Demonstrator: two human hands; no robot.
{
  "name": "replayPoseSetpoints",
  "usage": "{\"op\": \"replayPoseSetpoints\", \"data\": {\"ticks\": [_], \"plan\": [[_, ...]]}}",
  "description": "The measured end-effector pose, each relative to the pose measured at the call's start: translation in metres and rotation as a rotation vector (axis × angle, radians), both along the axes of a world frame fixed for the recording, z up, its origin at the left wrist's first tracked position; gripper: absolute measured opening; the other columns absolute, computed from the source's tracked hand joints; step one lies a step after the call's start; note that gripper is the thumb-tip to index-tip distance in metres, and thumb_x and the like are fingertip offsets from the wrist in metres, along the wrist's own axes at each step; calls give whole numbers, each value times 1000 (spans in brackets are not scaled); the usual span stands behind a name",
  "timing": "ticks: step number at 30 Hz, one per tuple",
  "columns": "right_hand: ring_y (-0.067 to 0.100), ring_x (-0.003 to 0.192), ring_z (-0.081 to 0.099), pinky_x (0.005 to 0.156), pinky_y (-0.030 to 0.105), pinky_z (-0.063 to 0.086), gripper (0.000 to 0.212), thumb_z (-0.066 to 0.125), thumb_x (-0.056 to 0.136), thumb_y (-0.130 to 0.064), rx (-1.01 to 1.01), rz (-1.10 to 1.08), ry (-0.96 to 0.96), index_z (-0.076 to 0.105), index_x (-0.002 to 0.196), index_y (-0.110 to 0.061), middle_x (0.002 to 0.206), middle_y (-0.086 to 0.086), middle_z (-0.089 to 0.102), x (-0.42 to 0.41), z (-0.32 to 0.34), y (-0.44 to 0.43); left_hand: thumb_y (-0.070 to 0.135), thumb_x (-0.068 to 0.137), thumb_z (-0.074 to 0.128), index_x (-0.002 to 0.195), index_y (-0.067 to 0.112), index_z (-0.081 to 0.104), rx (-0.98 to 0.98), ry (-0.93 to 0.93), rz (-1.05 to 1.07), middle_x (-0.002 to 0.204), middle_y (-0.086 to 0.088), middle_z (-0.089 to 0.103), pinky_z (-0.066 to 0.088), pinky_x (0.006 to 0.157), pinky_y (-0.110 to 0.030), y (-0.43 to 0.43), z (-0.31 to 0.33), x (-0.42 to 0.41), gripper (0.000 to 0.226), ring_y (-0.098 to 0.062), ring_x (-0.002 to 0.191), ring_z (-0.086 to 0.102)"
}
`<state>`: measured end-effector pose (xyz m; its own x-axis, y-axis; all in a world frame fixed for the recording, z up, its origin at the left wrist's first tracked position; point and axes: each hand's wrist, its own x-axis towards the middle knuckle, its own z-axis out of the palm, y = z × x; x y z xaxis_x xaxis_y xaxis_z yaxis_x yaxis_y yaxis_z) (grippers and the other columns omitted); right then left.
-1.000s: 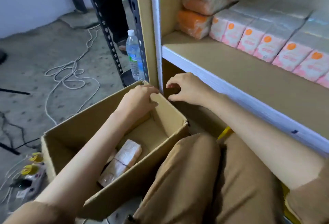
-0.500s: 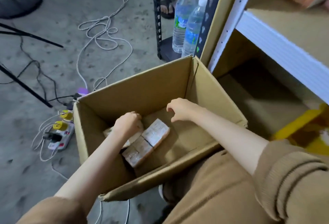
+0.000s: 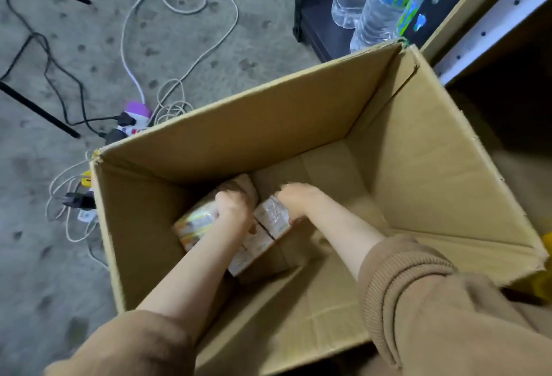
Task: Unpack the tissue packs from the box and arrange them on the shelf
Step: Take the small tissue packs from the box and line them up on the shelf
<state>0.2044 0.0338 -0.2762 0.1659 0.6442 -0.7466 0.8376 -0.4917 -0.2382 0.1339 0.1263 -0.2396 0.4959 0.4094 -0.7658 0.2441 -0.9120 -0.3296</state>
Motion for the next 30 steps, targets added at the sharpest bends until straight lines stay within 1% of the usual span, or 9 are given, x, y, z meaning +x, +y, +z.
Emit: {"op": "replayPoseSetpoints", "data": {"ticks": [4, 7, 11, 14, 16, 21, 24, 26, 30], "plan": [[27, 136, 31, 111, 39, 30, 68, 72, 77, -16, 8, 167, -49, 40, 136, -2, 142, 13, 37, -8, -24, 6, 39, 90, 55, 141, -5, 25, 101, 35, -123, 144, -20, 35, 38, 106, -31, -3, -23, -5, 73, -30, 133, 38], [28, 140, 24, 114, 36, 25, 66, 59, 86, -8, 50, 254, -90, 27, 143, -1, 150, 15, 27, -13, -35, 4, 23, 95, 47, 137, -13, 24, 176, 13, -111, 138, -28, 37, 40, 106, -35, -5, -37, -6, 60, -34, 127, 42], [31, 135, 32, 113, 34, 25, 51, 43, 93, -2, 163, 257, -124, 29, 142, 3, 146, 17, 34, -14, -39, 1, 12, 96, 37, 134, -15, 29, 197, -46, -41, 132, -29, 44, 44, 97, -35, -6, -50, -9, 47, -35, 119, 49], [29, 132, 39, 109, 38, 34, 55, 57, 87, -6, 132, 212, -90, 36, 137, 0, 142, 15, 41, -13, -33, -1, 9, 96, 34, 132, -18, 29, 176, -79, 5, 131, -32, 45, 44, 96, -36, -5, -52, -10, 45, -37, 118, 50], [28, 129, 44, 102, 44, 41, 60, 68, 79, -10, 77, 146, -54, 42, 133, -2, 138, 13, 46, -9, -30, -3, 11, 96, 38, 131, -18, 30, 164, -96, 7, 131, -31, 46, 45, 96, -36, -5, -50, -9, 46, -37, 118, 50], [29, 100, 63, 79, 32, 54, 56, 82, 64, -26, -86, -35, 66, 60, 111, -5, 105, 10, 60, 18, 4, -13, 20, 97, 41, 136, -6, 33, 127, -76, -26, 138, -21, 46, 45, 98, -34, -2, -36, -6, 48, -31, 124, 49], [26, 80, 59, 68, 31, 49, 41, 83, 59, -34, -225, -236, 149, 57, 76, -6, 79, 3, 54, 41, 32, -30, 27, 92, 52, 137, 3, 38, 39, -139, 108, 139, -13, 48, 46, 98, -30, 0, -16, 3, 53, -25, 128, 50], [25, 78, 57, 68, 30, 47, 41, 82, 57, -38, -310, -329, 167, 51, 64, -12, 78, 2, 55, 55, 52, -44, 30, 82, 65, 135, 8, 43, -43, -157, 236, 136, -9, 52, 46, 99, -31, 3, 0, 10, 61, -24, 128, 51], [23, 85, 63, 91, 35, 51, 35, 79, 65, -39, -434, -472, 229, 61, 81, -12, 78, -1, 62, 80, 102, -68, 43, 65, 78, 138, 5, 40, -217, -99, 588, 137, -12, 50, 45, 103, -35, 18, 22, 21, 91, -29, 127, 49]]}}
